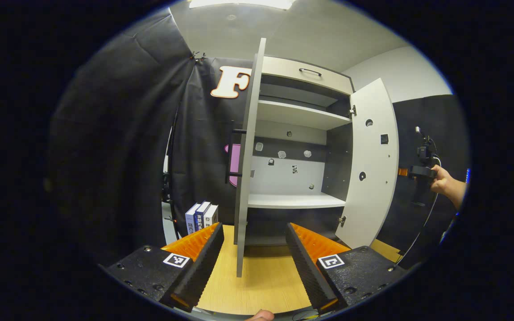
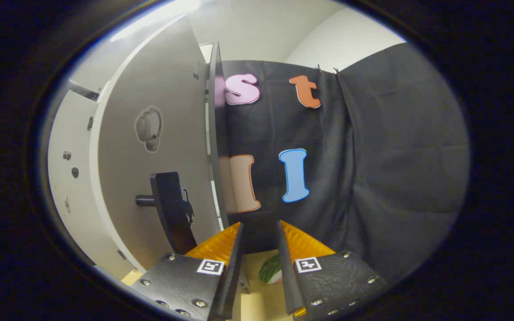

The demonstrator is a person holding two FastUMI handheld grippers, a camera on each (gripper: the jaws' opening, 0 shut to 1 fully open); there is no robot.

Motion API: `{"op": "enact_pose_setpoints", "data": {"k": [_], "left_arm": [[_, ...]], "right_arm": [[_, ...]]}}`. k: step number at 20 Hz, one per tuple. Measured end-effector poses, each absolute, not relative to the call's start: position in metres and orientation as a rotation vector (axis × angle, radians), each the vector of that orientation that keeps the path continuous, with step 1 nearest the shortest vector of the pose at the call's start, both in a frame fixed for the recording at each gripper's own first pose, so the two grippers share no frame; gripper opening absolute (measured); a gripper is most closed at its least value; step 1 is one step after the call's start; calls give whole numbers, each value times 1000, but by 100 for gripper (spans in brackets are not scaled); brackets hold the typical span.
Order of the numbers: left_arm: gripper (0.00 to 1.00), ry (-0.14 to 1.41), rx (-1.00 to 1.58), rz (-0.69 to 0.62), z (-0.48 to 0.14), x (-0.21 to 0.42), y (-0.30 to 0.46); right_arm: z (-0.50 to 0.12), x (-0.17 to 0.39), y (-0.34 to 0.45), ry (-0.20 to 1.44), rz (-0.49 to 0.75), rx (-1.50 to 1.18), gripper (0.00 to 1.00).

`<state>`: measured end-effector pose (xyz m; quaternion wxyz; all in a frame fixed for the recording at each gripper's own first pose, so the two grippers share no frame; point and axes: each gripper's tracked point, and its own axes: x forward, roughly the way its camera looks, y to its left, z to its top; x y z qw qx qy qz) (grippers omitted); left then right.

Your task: Grasp the bottle in the cabinet with the left hand and place it on the coaster, then close the right door with the right hand and the left door with the left hand.

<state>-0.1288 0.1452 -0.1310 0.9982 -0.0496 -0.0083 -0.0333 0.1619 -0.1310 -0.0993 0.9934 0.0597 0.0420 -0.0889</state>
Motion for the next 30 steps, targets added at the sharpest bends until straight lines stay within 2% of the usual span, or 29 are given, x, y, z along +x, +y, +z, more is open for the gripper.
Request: {"op": "enact_pose_setpoints", "data": {"k": [3, 4, 8, 9, 11, 12, 14, 17, 18, 19, 20, 24, 30], "left_arm": [[89, -29, -71, -88, -124, -125, 133], [89, -27, -69, -95, -125, -125, 128], [89, 8, -54, -104, -128, -128, 119], [89, 9, -47, -104, -127, -126, 118], [89, 5, -41, -105, -123, -123, 115], [89, 2, -42, -104, -121, -124, 112], [89, -4, -50, -100, -119, -123, 107], [89, -9, -60, -93, -116, -126, 99], [89, -10, -66, -96, -115, -129, 96], [89, -12, -71, -99, -115, -133, 92], [89, -12, -72, -100, -116, -136, 90], [89, -7, -70, -63, -115, -130, 95], [89, -15, -70, -16, -107, -134, 123]], "right_arm": [[-116, 154, -138, 130, -189, 22, 46], [-122, 146, -134, 143, -182, 41, 55], [-99, 145, -151, 90, -205, 92, 55], [-93, 144, -158, 73, -216, 112, 60], [-90, 143, -160, 64, -219, 188, 76], [-86, 146, -164, 53, -221, 201, 89], [-82, 148, -162, 34, -204, 179, 97], [-83, 147, -149, 57, -168, 181, 93], [-84, 147, -141, 66, -151, 195, 88], [-85, 147, -130, 74, -110, 200, 79], [-84, 145, -115, 77, -59, 199, 86], [-76, 147, -67, 48, 47, 116, 86], [-78, 155, -45, 84, 72, 155, 86]]}}
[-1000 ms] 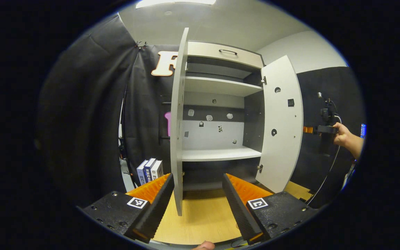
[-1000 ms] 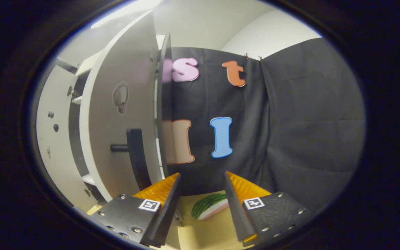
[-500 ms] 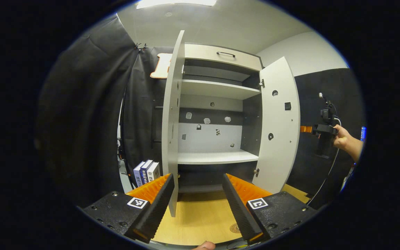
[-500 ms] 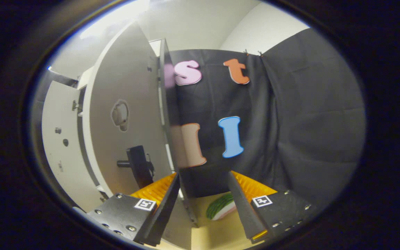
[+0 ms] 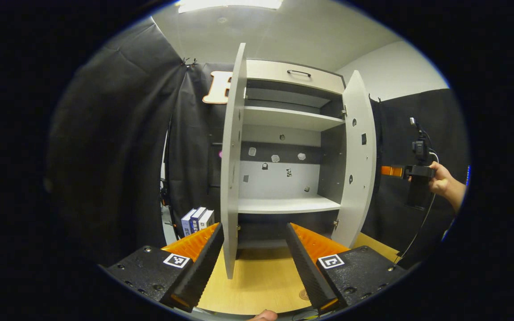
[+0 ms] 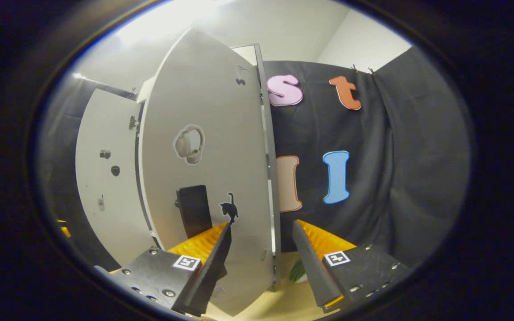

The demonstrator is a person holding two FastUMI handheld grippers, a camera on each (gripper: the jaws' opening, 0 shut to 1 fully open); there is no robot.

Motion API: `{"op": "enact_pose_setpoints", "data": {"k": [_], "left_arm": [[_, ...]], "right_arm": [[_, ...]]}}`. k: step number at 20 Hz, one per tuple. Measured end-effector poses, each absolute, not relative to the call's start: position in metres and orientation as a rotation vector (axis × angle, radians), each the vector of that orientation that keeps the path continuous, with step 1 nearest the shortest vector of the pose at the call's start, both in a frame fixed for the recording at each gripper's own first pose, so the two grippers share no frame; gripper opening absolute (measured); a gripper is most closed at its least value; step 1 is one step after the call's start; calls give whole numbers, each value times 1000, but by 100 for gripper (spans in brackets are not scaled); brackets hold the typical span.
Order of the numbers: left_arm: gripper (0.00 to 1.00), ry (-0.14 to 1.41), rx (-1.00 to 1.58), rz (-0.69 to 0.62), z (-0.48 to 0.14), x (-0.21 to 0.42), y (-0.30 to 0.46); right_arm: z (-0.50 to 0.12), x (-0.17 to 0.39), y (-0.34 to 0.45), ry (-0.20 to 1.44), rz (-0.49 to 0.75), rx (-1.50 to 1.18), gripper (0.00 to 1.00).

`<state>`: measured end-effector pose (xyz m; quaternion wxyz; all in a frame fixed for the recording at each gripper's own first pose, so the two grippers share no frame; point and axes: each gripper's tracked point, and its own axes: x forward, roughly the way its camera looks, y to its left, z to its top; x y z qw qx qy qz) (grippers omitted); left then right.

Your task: Grasp the bottle in the cabinet with the left hand and place it on the coaster, then close the right door with the right hand and the left door with the left hand.

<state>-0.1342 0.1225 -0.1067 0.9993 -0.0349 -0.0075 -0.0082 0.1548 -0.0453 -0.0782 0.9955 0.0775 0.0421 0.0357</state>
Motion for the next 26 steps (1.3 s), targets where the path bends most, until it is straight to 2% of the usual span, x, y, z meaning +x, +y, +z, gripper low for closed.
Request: {"op": "enact_pose_setpoints", "data": {"k": [3, 15, 16, 17, 18, 19, 20, 21, 23, 24, 25, 26], "left_arm": [[89, -4, -72, 32, -108, -132, 147], [89, -3, -89, 80, -105, -114, 206], [89, -4, -88, 85, -106, -112, 211], [89, -3, -90, 89, -106, -110, 215], [89, -1, -95, 92, -107, -108, 219], [89, 0, -100, 95, -107, -106, 224], [89, 1, -104, 97, -108, -105, 228], [89, 3, -105, 102, -108, -103, 232], [89, 3, -105, 106, -110, -100, 240], [89, 4, -103, 109, -110, -99, 243], [89, 5, -101, 111, -110, -97, 247], [89, 2, -99, 111, -110, -94, 251]], "right_arm": [[-76, 160, -43, 89, 59, 181, 86], [-76, 170, -10, 82, 75, 163, 86], [-77, 171, -6, 85, 75, 163, 78], [-77, 173, -2, 84, 79, 163, 86], [-78, 175, 0, 83, 78, 161, 78], [-81, 174, 8, 87, 92, 164, 87], [-82, 175, 12, 85, 92, 160, 84], [-82, 175, 13, 77, 87, 145, 91], [-87, 178, 17, 73, 85, 113, 87], [-89, 179, 18, 81, 82, 111, 93], [-89, 179, 22, 87, 86, 116, 89], [-90, 176, 20, 82, 84, 119, 96]]}}
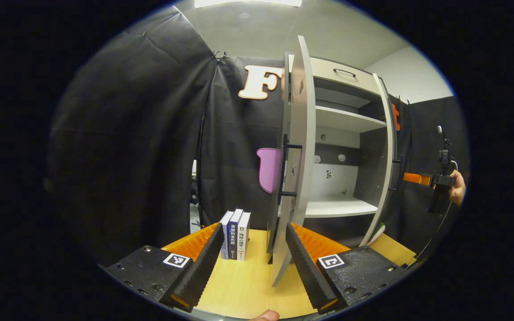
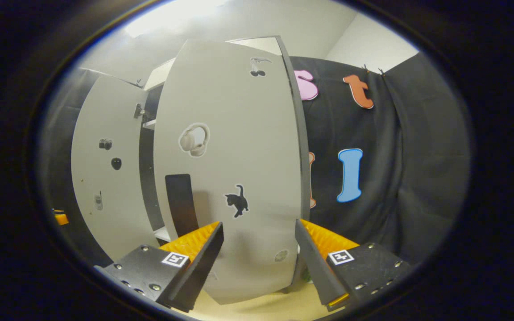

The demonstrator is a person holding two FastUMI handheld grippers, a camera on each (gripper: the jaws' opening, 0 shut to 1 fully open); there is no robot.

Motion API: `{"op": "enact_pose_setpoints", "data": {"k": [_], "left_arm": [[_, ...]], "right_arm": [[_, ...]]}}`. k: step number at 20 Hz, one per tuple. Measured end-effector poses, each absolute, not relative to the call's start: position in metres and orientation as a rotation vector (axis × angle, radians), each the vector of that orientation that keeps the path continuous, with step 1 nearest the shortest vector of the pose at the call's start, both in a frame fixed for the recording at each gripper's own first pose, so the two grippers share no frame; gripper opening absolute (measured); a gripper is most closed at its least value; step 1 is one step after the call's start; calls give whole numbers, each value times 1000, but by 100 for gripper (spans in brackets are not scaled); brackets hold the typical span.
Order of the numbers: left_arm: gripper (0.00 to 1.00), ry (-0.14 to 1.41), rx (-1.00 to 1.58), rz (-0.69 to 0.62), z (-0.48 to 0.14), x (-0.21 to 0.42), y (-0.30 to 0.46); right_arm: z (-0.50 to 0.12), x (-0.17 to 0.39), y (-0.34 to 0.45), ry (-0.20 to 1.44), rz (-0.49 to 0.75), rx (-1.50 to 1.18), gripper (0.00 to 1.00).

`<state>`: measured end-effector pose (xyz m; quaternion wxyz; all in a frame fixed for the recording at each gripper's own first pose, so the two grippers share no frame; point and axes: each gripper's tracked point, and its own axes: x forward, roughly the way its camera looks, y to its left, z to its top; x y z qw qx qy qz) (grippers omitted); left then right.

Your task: Grasp the bottle in the cabinet with the left hand and place it on the coaster, then close the right door with the right hand and the left door with the left hand.

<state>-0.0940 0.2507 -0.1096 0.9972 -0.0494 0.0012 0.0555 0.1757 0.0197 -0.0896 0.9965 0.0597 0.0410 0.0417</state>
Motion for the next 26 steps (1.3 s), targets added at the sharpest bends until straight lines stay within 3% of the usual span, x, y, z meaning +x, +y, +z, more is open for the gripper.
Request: {"op": "enact_pose_setpoints", "data": {"k": [6, 12, 13, 20, 26], "left_arm": [[89, -37, -120, 85, -88, -58, 272], [89, -44, -130, -7, -79, 4, 267], [84, -2, -140, -20, -86, 11, 259], [83, 24, -109, -45, -81, 15, 237], [89, 73, -97, -86, -83, 16, 208]], "right_arm": [[-82, 161, 30, 61, 87, 126, 96], [-66, 110, 16, 35, 31, 142, 98], [-63, 99, 11, 34, 20, 162, 96], [-47, 32, -23, 12, -54, 158, 96], [-45, 33, -32, 12, -84, 150, 100]]}}
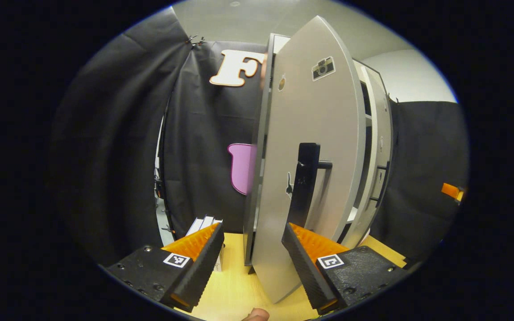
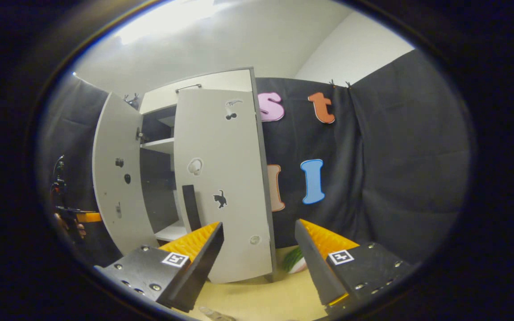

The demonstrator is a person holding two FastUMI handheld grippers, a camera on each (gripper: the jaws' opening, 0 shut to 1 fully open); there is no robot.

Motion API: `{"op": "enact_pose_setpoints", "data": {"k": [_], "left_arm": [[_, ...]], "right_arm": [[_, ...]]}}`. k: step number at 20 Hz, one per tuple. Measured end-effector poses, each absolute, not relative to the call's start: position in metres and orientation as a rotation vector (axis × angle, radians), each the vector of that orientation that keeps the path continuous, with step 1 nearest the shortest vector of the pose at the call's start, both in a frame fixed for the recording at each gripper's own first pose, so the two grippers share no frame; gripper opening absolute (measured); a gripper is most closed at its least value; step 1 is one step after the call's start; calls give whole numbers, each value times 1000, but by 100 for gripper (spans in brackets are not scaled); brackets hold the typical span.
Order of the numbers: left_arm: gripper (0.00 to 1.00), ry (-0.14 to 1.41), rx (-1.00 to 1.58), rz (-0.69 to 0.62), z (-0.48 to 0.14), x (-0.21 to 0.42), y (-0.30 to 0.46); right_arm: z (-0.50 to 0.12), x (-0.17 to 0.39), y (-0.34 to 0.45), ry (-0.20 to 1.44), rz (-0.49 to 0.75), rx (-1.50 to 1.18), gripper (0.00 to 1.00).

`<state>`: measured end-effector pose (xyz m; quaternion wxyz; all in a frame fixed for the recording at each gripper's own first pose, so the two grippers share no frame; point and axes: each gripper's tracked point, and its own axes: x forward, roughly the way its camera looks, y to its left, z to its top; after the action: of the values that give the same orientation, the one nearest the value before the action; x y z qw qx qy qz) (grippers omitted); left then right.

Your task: Grasp the bottle in the cabinet with the left hand and place it on the coaster, then close the right door with the right hand and the left door with the left hand.

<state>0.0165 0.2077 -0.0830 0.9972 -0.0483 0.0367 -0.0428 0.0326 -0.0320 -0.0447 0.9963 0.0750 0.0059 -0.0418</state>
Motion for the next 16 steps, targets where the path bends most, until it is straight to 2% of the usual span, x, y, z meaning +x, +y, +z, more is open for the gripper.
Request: {"op": "enact_pose_setpoints", "data": {"k": [2, 12, 16], "left_arm": [[88, 69, -111, -89, -83, 17, 206], [89, 51, -162, -61, -84, 17, 202], [89, 48, -163, -76, -85, 18, 196]], "right_arm": [[-44, 36, -33, 10, -84, 141, 96], [-54, 47, -35, 62, -102, 124, 100], [-58, 59, -13, 70, -76, 105, 96]]}}
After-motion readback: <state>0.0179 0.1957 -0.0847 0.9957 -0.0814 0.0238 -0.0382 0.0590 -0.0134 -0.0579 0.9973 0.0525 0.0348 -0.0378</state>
